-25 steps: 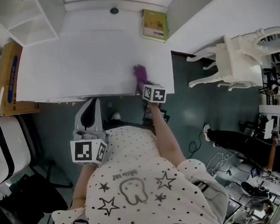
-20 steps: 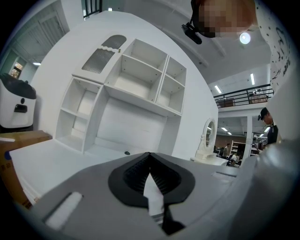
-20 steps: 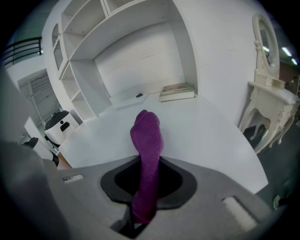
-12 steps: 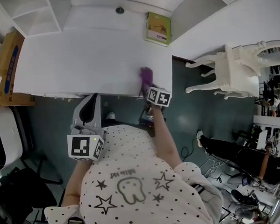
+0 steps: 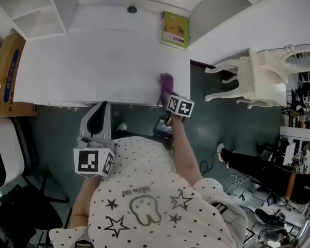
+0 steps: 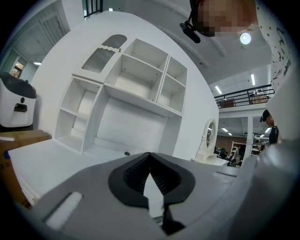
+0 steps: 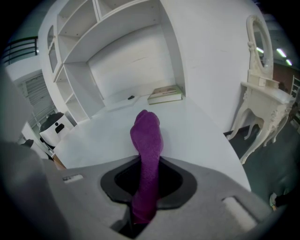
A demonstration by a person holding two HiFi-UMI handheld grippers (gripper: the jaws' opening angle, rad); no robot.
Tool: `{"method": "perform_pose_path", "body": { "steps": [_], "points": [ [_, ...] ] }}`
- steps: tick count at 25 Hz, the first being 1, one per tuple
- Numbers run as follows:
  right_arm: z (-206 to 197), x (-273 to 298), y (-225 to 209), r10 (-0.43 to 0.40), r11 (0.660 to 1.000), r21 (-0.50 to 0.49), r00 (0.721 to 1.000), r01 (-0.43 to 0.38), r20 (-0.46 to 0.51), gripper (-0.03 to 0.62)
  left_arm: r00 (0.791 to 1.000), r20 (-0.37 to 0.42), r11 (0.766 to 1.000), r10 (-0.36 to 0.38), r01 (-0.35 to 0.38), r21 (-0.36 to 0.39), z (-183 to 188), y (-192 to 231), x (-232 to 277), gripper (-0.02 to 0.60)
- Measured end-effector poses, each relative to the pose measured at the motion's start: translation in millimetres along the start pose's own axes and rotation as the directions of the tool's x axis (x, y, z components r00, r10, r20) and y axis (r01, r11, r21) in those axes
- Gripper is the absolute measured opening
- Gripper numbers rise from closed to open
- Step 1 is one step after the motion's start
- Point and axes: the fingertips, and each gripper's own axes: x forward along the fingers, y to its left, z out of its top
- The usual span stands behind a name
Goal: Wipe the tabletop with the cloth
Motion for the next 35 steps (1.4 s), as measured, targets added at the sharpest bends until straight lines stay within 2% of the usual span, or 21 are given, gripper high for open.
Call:
{"method": "perform_pose_path", "body": {
  "steps": [20, 35],
  "points": [
    [3.6, -7.6, -38.7, -0.038, 0.998, 0.04, 0.999, 0.037, 0.014, 0.069, 1.0, 0.008, 1.0, 0.002, -0.002, 0.01, -0.9, 0.9, -1.3, 0.0],
    [5.7, -13.7, -60.7, -0.053, 0.997, 0.06, 0.998, 0.052, 0.018, 0.069, 1.0, -0.019, 1.0, 0.001, -0.001, 0.012, 3.0, -3.7, 2.4, 0.0]
  ]
}}
